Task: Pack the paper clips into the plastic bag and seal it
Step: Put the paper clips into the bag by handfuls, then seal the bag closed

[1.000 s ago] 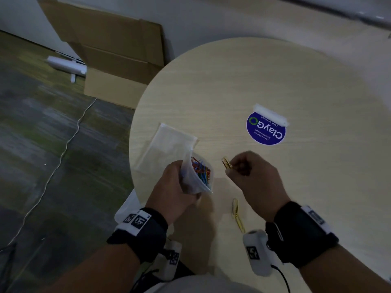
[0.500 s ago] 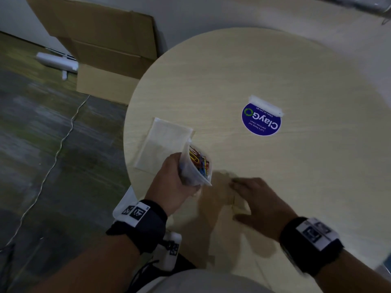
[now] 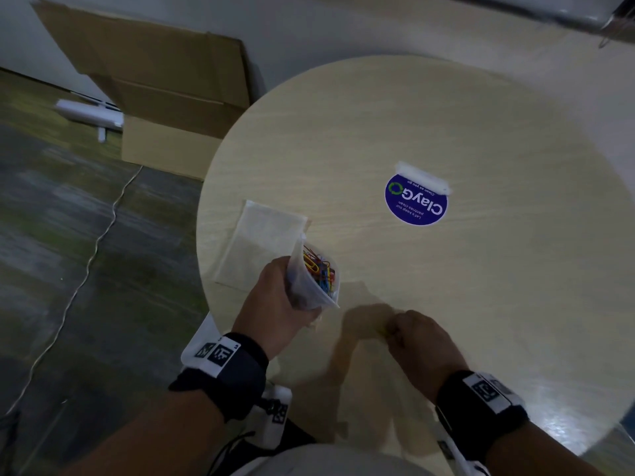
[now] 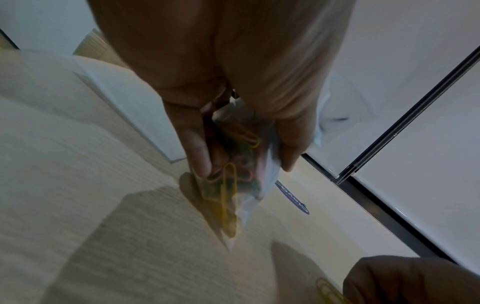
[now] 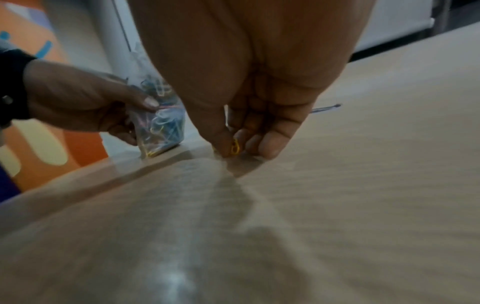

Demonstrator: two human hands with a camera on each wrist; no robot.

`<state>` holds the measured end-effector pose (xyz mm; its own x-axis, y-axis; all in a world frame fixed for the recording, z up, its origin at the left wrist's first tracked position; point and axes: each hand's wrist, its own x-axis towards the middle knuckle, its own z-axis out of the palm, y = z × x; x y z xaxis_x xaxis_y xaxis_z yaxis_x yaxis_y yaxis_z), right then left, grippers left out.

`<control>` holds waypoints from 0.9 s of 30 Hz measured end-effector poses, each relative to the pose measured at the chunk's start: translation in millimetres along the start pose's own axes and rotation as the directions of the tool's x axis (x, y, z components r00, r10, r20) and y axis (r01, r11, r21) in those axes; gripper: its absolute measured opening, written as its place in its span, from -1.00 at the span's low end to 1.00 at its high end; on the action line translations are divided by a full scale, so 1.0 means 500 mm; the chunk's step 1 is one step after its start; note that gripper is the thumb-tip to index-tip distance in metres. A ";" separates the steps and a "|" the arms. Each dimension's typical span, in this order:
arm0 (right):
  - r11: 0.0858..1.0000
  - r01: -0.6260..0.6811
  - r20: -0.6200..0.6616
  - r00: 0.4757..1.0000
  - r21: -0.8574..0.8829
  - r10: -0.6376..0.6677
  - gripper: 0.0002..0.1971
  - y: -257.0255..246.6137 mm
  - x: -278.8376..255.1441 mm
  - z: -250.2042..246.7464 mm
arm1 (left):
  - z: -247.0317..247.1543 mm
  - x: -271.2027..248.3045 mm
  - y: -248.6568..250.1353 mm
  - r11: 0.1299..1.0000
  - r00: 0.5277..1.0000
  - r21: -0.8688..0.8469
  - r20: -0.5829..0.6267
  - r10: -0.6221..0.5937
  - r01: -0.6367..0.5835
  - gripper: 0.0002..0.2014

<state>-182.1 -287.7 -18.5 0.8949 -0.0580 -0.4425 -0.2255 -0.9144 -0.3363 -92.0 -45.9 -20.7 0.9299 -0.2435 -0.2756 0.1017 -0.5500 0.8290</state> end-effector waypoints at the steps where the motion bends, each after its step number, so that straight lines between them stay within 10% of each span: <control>1: 0.999 -0.022 -0.004 1.000 0.028 0.022 -0.84 -0.007 0.002 -0.010 | 0.001 0.001 0.000 1.000 1.000 -0.007 0.007 -0.006 0.006 -0.21; 8: 0.858 0.116 -0.335 0.940 0.501 0.069 -0.94 -0.123 0.017 -0.169 | 0.022 0.022 -0.001 0.998 0.998 -0.026 0.046 -0.048 0.049 -0.22; 23: 0.906 0.240 -0.362 0.926 0.349 -0.106 -0.86 -0.112 0.015 -0.171 | 0.074 0.034 0.090 0.982 1.000 -0.185 -0.003 -0.022 0.021 -0.36; 27: 0.935 0.171 -0.371 0.928 0.311 -0.047 -0.95 -0.088 0.035 -0.171 | 0.057 0.032 0.116 0.996 0.996 0.057 0.063 -0.071 0.067 -0.17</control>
<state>-123.6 -282.6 59.8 0.9834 -0.1598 -0.0866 -0.1774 -0.7401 -0.6487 -81.2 -104.3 9.3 0.8962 -0.2540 -0.3636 0.1434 -0.6098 0.7795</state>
